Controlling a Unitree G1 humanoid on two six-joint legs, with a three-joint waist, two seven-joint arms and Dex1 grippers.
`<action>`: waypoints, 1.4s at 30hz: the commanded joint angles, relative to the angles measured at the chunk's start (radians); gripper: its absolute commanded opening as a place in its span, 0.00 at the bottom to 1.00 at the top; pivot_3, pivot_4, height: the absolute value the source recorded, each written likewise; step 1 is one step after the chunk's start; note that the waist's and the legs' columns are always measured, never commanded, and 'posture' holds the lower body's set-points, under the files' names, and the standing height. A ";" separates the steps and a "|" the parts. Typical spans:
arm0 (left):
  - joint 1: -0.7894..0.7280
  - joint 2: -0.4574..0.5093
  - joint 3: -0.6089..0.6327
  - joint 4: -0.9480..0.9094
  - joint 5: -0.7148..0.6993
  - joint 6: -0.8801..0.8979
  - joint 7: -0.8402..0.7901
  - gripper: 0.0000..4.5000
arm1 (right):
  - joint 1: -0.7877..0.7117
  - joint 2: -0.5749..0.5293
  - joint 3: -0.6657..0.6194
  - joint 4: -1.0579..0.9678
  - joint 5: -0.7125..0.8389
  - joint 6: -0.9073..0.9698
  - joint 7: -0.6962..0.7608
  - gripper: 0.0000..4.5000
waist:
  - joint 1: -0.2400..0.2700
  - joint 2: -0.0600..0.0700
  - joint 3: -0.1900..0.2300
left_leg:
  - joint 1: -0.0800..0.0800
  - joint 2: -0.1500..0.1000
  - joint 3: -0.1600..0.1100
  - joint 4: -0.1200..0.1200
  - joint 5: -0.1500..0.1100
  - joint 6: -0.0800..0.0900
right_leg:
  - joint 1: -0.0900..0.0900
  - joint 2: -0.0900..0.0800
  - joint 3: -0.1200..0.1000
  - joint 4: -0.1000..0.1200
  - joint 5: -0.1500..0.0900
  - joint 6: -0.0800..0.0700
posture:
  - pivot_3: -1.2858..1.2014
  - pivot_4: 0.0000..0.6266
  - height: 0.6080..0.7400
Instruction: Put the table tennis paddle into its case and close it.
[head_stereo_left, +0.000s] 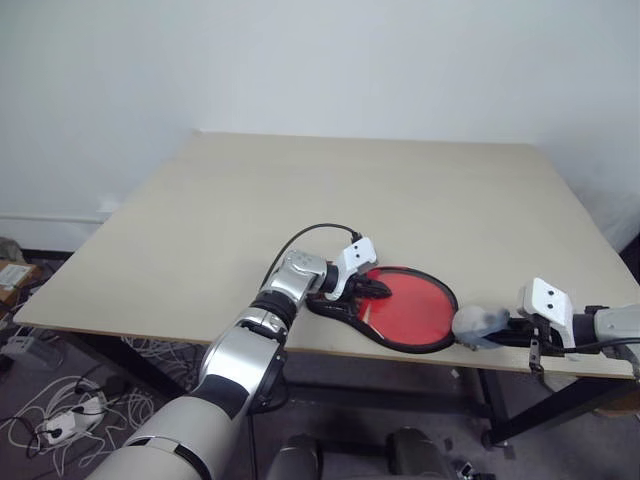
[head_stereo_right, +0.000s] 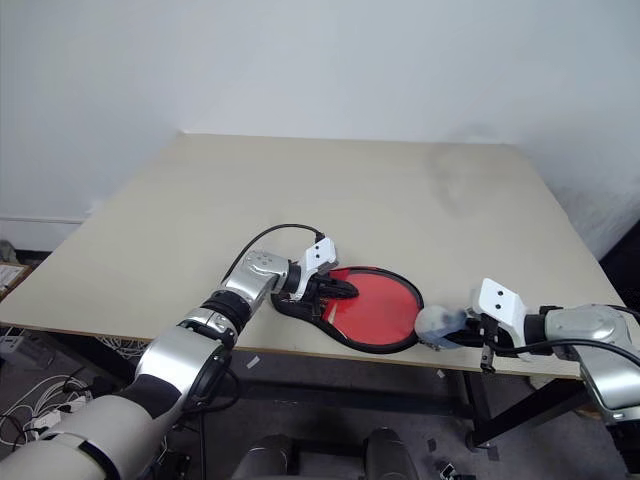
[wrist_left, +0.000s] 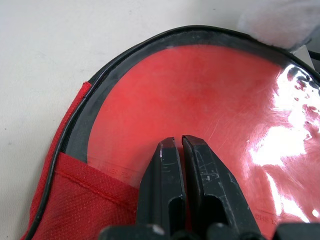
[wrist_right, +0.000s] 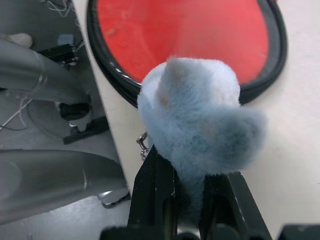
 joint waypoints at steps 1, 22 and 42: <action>0.008 -0.004 -0.013 0.018 0.018 0.005 0.003 0.03 | 0.004 -0.004 0.020 -0.060 0.035 0.001 0.041 0.02 | 0.000 0.000 0.000 | 0.000 0.000 0.000 0.000 0.000 0.000 | 0.000 0.000 -0.001 0.000 0.000 0.000 | 0.52 0.00 1.00; -0.007 -0.016 -0.015 0.026 0.022 0.006 0.011 0.03 | -0.013 0.067 0.131 -0.185 0.069 0.064 0.061 0.02 | -0.009 -0.005 -0.002 | 0.001 0.007 -0.003 -0.001 -0.002 0.002 | 0.013 -0.001 -0.013 -0.018 0.000 0.000 | 0.52 0.00 1.00; -0.014 -0.027 -0.010 0.033 0.032 0.007 0.004 0.03 | -0.125 0.175 0.221 -0.194 0.086 0.127 0.027 0.02 | -0.018 0.000 -0.006 | 0.001 0.017 0.003 -0.002 -0.006 0.008 | 0.028 -0.016 -0.045 -0.034 0.001 0.000 | 0.52 0.00 1.00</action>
